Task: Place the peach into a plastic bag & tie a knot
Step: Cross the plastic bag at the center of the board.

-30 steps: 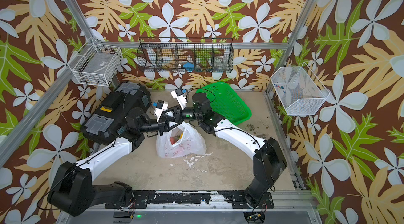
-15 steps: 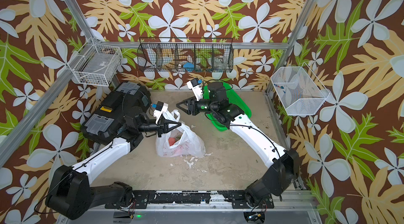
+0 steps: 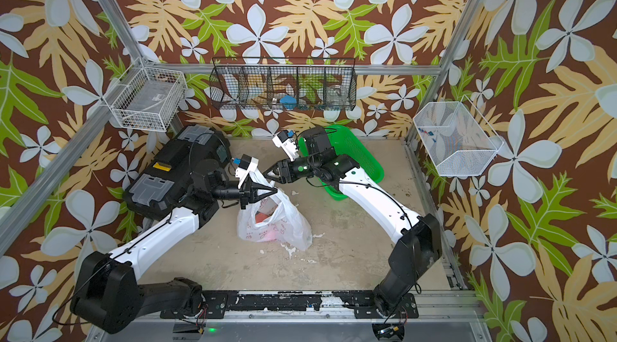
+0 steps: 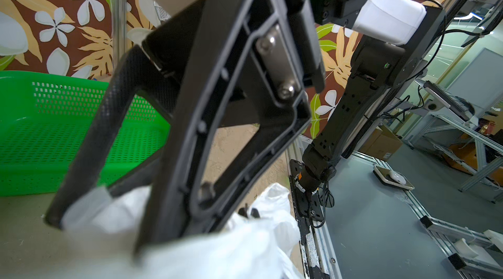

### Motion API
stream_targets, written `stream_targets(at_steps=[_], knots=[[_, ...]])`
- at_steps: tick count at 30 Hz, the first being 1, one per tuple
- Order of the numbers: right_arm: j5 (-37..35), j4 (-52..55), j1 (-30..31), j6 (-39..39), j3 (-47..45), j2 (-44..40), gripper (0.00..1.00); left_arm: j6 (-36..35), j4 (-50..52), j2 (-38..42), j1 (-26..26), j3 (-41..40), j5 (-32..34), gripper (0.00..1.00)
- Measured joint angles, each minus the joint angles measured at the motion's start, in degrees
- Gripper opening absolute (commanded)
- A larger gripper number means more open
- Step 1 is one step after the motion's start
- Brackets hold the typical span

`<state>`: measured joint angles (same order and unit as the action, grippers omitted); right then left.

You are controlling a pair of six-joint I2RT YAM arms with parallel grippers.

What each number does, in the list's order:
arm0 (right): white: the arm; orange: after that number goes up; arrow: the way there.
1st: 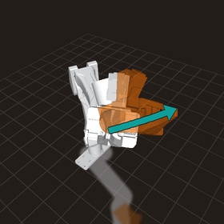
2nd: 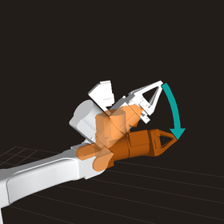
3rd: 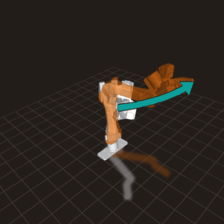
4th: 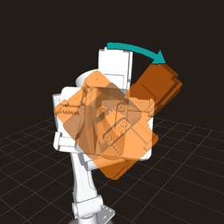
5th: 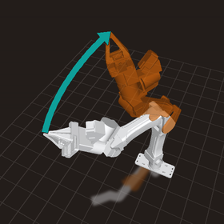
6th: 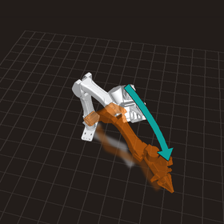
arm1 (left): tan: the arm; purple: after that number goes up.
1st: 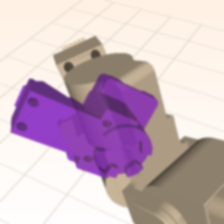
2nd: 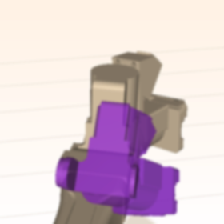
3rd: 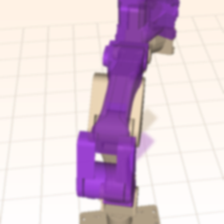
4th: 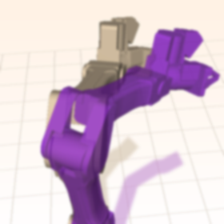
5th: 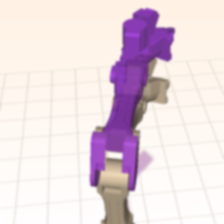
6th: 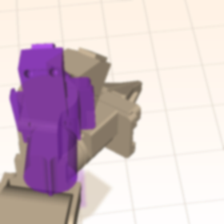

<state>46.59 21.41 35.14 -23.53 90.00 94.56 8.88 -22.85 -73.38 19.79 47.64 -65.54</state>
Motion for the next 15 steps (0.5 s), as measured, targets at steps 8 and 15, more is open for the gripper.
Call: stream_targets(at_steps=[8, 15], knots=[[2.93, -4.76, -0.70, -3.28, -3.65, -1.36, 0.00, -3.02, 5.86, -0.59, 0.00, 2.05, 2.03, 0.04], [2.32, -10.97, -3.30, -6.51, -10.49, -5.20, 0.00, -2.89, 8.11, 0.22, -0.09, 1.05, 3.67, 0.08]])
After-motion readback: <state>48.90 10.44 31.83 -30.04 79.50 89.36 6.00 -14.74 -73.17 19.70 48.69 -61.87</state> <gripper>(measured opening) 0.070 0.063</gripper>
